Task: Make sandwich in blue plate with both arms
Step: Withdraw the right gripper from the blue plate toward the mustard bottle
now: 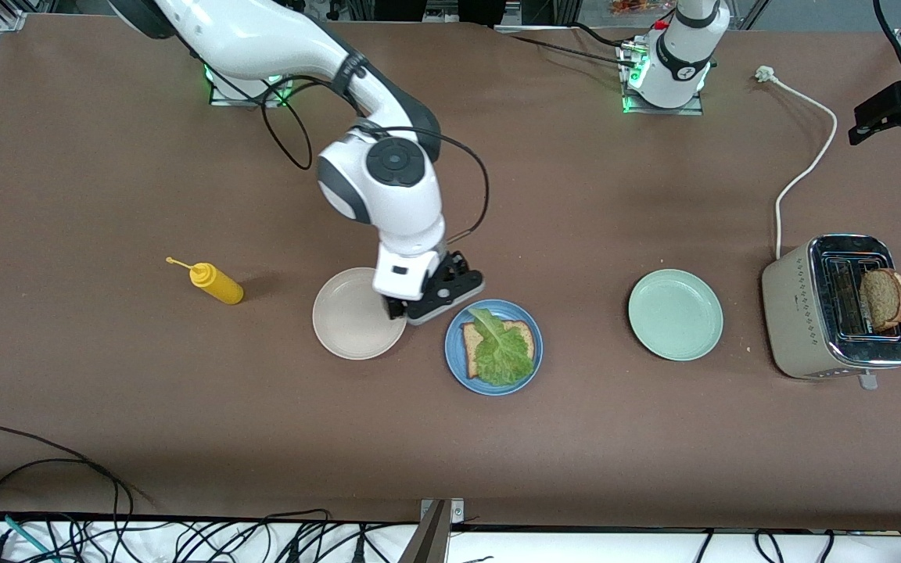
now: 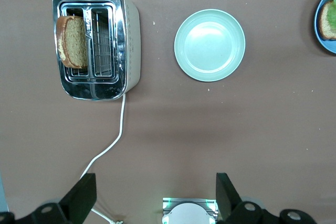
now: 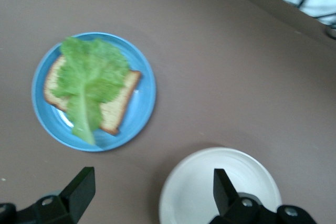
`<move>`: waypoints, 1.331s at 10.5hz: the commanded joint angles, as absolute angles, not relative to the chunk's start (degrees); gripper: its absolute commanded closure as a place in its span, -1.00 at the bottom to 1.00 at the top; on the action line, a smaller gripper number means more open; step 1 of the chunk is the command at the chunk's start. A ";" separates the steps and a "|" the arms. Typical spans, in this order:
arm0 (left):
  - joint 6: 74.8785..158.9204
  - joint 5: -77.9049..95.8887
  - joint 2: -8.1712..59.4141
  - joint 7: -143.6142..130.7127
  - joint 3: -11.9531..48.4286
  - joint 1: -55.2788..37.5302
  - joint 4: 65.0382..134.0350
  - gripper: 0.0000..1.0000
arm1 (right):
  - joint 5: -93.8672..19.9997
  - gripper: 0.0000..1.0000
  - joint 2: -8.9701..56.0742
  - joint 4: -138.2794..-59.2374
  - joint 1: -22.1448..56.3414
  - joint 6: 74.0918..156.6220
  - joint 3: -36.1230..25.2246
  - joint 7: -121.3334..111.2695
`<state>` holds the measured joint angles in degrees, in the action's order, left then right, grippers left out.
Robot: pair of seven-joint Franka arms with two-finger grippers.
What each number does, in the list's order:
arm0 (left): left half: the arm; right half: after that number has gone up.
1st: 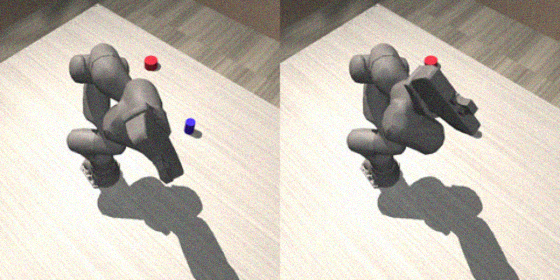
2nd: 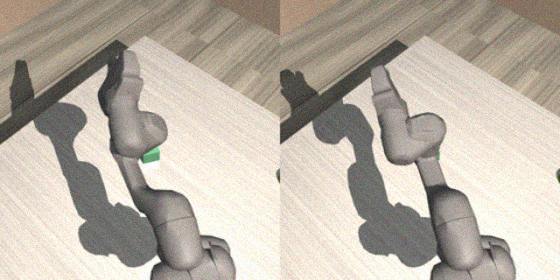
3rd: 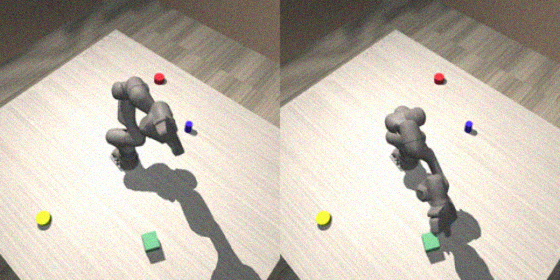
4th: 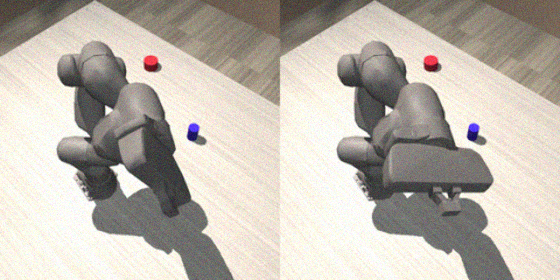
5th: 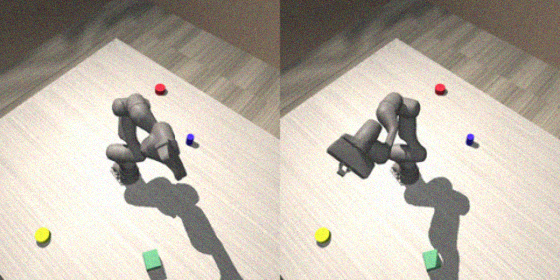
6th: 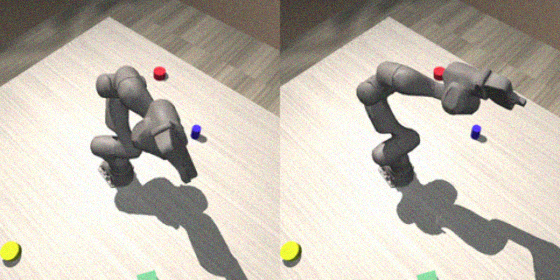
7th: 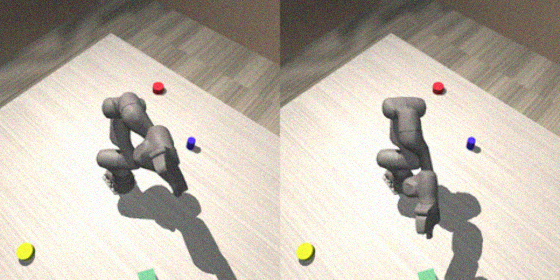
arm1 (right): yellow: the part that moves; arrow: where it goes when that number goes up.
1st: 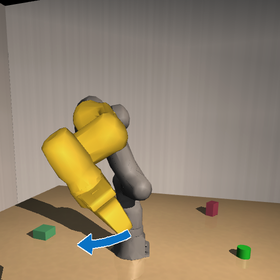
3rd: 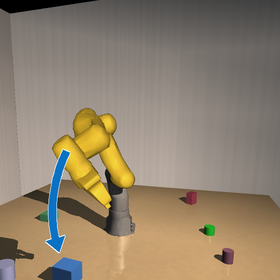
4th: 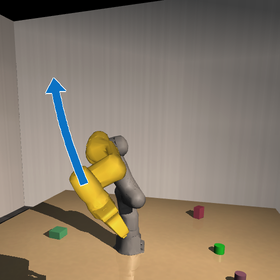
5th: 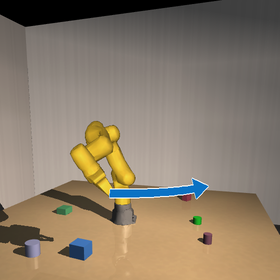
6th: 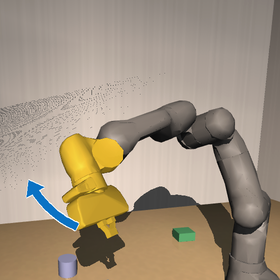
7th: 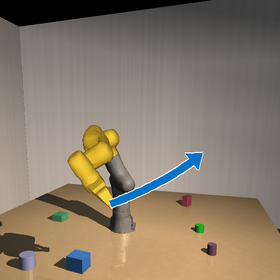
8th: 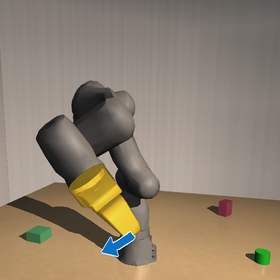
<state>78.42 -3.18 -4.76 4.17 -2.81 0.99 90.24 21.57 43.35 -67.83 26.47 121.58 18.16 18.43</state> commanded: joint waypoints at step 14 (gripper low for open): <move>77.87 -3.16 -3.96 5.71 -2.64 2.11 88.77 -1.00 | 10.22 -1.00 16.17 -76.82 4.04 86.04 11.62 13.48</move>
